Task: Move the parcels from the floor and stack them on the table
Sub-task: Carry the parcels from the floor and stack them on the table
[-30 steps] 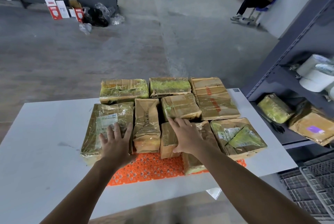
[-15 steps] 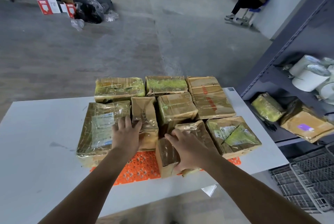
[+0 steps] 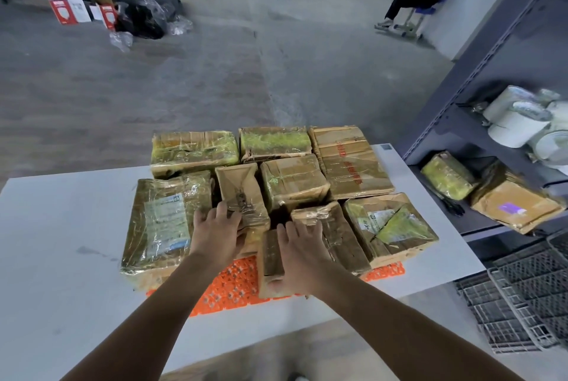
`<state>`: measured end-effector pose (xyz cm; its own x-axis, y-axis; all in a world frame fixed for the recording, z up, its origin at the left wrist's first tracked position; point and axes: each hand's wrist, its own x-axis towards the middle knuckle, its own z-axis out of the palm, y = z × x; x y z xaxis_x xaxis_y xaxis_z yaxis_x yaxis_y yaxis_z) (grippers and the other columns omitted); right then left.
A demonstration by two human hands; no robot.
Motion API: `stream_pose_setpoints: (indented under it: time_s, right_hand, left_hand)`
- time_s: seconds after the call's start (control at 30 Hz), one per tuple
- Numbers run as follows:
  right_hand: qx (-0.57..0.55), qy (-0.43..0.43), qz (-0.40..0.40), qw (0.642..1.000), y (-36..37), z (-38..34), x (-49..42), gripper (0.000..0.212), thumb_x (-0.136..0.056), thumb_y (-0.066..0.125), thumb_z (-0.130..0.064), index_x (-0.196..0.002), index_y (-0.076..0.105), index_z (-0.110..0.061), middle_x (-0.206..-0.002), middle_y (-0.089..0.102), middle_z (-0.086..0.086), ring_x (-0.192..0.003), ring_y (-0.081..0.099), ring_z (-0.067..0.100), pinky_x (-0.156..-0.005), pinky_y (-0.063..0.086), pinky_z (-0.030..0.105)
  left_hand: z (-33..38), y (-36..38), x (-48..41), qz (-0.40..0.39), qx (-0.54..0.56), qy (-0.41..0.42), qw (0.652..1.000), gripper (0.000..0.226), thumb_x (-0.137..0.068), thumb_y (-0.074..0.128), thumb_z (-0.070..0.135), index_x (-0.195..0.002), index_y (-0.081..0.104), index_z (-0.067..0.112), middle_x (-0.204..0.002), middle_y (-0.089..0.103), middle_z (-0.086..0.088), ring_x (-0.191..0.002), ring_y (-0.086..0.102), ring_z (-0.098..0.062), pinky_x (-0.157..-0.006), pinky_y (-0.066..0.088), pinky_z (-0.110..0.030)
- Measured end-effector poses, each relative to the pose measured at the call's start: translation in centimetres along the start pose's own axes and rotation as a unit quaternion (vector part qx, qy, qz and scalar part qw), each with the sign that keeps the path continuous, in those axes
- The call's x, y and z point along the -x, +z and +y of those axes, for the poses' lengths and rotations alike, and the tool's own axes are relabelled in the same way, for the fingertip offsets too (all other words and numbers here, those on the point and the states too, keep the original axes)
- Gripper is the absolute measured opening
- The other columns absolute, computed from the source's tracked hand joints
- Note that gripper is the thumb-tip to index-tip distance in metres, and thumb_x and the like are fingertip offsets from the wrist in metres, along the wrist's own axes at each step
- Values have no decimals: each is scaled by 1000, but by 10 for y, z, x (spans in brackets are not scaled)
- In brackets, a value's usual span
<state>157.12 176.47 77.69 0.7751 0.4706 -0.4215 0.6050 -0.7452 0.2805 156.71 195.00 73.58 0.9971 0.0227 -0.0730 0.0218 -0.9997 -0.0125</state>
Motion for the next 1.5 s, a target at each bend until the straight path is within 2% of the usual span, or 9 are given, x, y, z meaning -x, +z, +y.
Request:
stream_pose_setpoints:
  time_s: [0.07,0.17,0.4,0.67,0.83,1.0,1.07,1.27,1.5]
  right_hand:
    - [-20,-25,-15,999,-2,6,-3,117,-79,54,-72,-153,-8,-7,-160,4,16,-146,9,36,-114,16,60]
    - [-70,-46,1,996,-8,9,0,108,-75,59,-70,-152,0,-25,-143,28,16,-130,32,38,-104,34,52]
    - [-88,77,5,993,-21,-22,4,87,-79,40,-78,-144,26,-21,-130,39,20,-114,45,37,-88,36,45]
    - [-97,172,-42,979,-25,-40,-11,101,-80,27,-86,-141,29,-6,-135,38,24,-105,53,38,-70,37,39]
    - [-144,167,-69,973,-27,-45,-19,106,-79,28,-86,-144,27,-3,-129,38,19,-109,51,38,-71,41,39]
    - [-274,80,-46,957,-20,-13,-13,88,-89,27,-74,-143,34,-5,-134,44,17,-115,53,34,-90,48,43]
    - [-334,77,3,940,-19,6,-8,67,-95,30,-64,-126,50,-9,-112,57,10,-90,61,22,-80,57,37]
    - [-214,243,41,945,11,76,9,38,-98,44,-19,-135,46,-11,-132,49,14,-120,48,29,-93,47,40]
    - [-261,273,32,925,43,94,8,26,-100,51,-25,-118,58,-8,-117,54,11,-104,59,26,-78,51,34]
  left_hand:
    - [-2,-3,-1,-1,13,6,1000,48,-88,54,50,-128,49,25,-132,42,-11,-117,53,-26,-112,25,-49]
    - [-3,-7,-2,7,57,9,998,38,-92,53,42,-123,57,21,-126,45,-12,-115,52,-32,-113,28,-44]
    - [-6,1,5,46,159,-4,986,27,-80,70,21,-104,67,9,-114,53,-19,-112,54,-42,-79,56,-46]
    - [-8,-1,0,11,99,23,995,64,-78,71,37,-136,50,18,-139,43,-17,-136,32,-40,-113,22,-56]
    - [-12,-5,37,123,268,-23,955,50,-89,40,39,-131,52,12,-125,55,-12,-123,45,-33,-101,40,-48]
    - [0,12,69,96,170,101,976,70,-81,46,67,-122,61,12,-118,64,-4,-113,58,-24,-103,43,-48]
    - [1,19,69,64,133,98,984,84,-70,50,73,-126,58,11,-121,63,-5,-119,55,-25,-110,33,-47]
    - [2,18,62,54,139,83,985,88,-55,54,69,-125,57,16,-121,61,-1,-120,53,-24,-110,34,-48]
    - [0,13,61,55,146,86,984,89,-58,72,62,-131,54,14,-128,58,-2,-125,49,-24,-110,33,-43]
